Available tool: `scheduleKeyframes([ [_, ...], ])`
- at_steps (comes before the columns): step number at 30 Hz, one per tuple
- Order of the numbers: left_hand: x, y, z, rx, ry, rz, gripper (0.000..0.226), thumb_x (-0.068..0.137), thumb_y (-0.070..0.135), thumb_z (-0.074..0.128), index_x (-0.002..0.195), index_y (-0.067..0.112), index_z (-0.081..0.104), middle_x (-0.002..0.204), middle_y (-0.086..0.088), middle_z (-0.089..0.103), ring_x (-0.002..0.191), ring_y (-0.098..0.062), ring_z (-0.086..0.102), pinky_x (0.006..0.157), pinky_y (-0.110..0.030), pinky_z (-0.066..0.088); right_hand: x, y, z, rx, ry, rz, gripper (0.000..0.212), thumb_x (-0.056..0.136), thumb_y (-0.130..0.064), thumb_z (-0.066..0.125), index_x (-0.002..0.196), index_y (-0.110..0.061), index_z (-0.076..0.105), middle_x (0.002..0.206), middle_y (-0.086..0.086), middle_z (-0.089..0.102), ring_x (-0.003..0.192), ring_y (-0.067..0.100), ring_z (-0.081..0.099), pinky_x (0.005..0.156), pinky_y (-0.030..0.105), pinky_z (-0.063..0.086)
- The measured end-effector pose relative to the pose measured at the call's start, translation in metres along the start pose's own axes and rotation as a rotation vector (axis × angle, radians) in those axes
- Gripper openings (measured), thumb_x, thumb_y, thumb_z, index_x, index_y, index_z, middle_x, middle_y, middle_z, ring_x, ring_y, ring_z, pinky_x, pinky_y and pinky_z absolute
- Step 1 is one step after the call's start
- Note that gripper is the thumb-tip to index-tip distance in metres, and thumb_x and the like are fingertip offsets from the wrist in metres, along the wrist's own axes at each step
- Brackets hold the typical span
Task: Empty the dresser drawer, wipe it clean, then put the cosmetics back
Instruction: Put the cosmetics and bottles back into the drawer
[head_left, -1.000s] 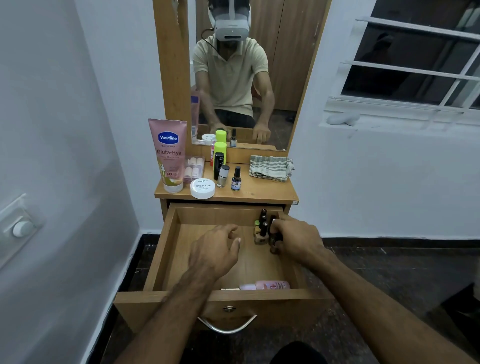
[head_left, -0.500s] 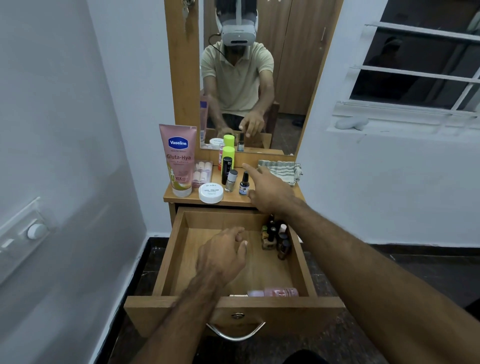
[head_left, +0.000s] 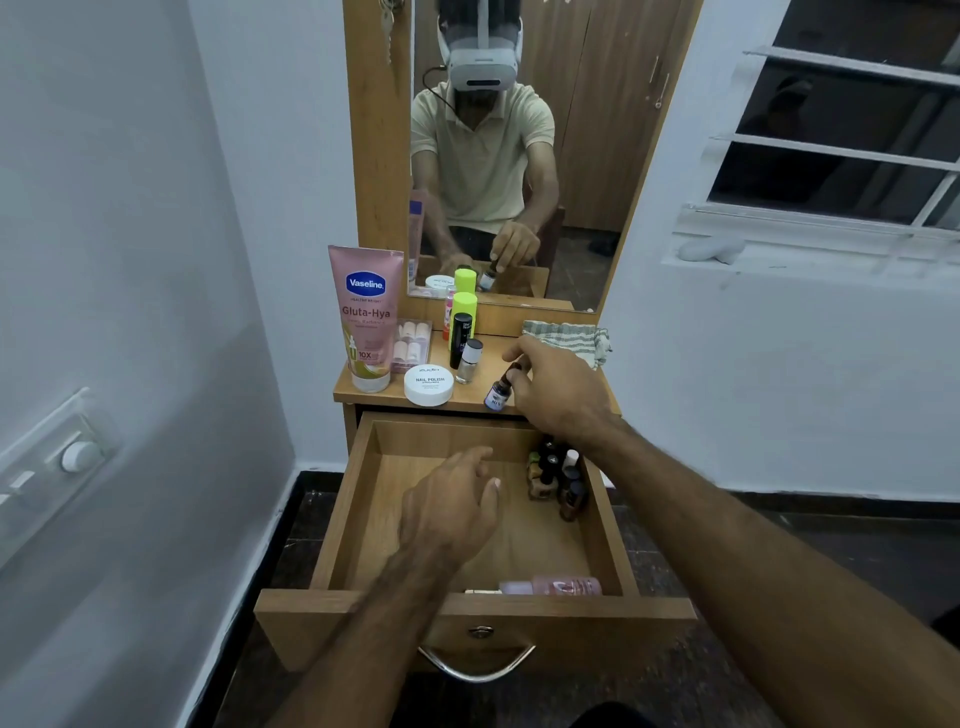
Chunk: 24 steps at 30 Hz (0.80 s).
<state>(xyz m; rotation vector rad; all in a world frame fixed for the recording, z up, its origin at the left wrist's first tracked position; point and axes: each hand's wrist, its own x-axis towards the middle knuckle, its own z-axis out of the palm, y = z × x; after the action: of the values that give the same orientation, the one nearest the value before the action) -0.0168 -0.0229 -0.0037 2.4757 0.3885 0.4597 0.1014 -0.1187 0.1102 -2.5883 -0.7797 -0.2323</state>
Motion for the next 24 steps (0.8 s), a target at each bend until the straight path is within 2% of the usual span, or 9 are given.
scheduleKeyframes([
  [3,-0.001,0.003,-0.002,-0.025,0.024,-0.045,0.046,0.097,0.043,0.056,0.140,0.029,0.045,0.122,0.015,0.061,0.087,-0.008,0.063,0.080,-0.035,0.054,-0.012,0.004,-0.006,0.028,-0.102,-0.033,0.025,0.099,-0.028,0.056,0.122,-0.030,0.065,0.111,-0.008,0.071,0.100,0.015,0.062,0.086,0.040,0.055],
  [7,-0.001,0.005,-0.005,-0.040,0.033,-0.079,0.047,0.098,0.047,0.054,0.141,0.029,0.044,0.125,0.015,0.061,0.104,-0.011,0.064,0.081,-0.033,0.051,-0.025,0.013,-0.008,0.041,-0.286,-0.084,0.014,0.096,-0.031,0.062,0.104,-0.030,0.073,0.096,-0.013,0.072,0.090,0.008,0.064,0.083,0.039,0.057],
  [10,-0.001,0.005,-0.002,0.008,0.016,-0.008,0.036,0.101,0.049,0.046,0.133,0.033,0.052,0.118,0.011,0.065,0.097,-0.013,0.063,0.080,-0.038,0.054,-0.029,0.015,-0.009,0.071,-0.346,-0.114,0.012,0.097,-0.028,0.063,0.101,-0.028,0.074,0.094,-0.012,0.072,0.089,0.007,0.064,0.082,0.036,0.056],
  [16,0.000,0.003,0.000,0.075,-0.003,0.023,0.034,0.098,0.057,0.047,0.121,0.034,0.059,0.105,0.012,0.067,0.084,-0.011,0.062,0.075,-0.038,0.054,-0.031,0.018,-0.012,0.137,-0.381,-0.103,0.011,0.097,-0.027,0.066,0.100,-0.021,0.075,0.086,-0.008,0.074,0.073,0.007,0.068,0.067,0.025,0.053],
  [20,0.000,0.000,0.000,0.099,-0.020,0.040,0.033,0.097,0.059,0.047,0.117,0.036,0.061,0.101,0.011,0.068,0.084,-0.013,0.063,0.073,-0.037,0.054,-0.034,0.021,-0.009,0.189,-0.405,-0.066,0.011,0.097,-0.027,0.067,0.099,-0.018,0.074,0.075,-0.005,0.075,0.064,0.007,0.068,0.065,0.027,0.057],
  [24,0.000,0.002,-0.002,0.100,-0.022,0.038,0.035,0.094,0.062,0.051,0.117,0.038,0.063,0.100,0.015,0.068,0.086,-0.009,0.063,0.067,-0.031,0.048,-0.037,0.026,-0.005,0.182,-0.364,-0.077,0.013,0.096,-0.029,0.068,0.101,-0.019,0.075,0.088,-0.010,0.071,0.078,0.004,0.064,0.067,0.022,0.047],
])
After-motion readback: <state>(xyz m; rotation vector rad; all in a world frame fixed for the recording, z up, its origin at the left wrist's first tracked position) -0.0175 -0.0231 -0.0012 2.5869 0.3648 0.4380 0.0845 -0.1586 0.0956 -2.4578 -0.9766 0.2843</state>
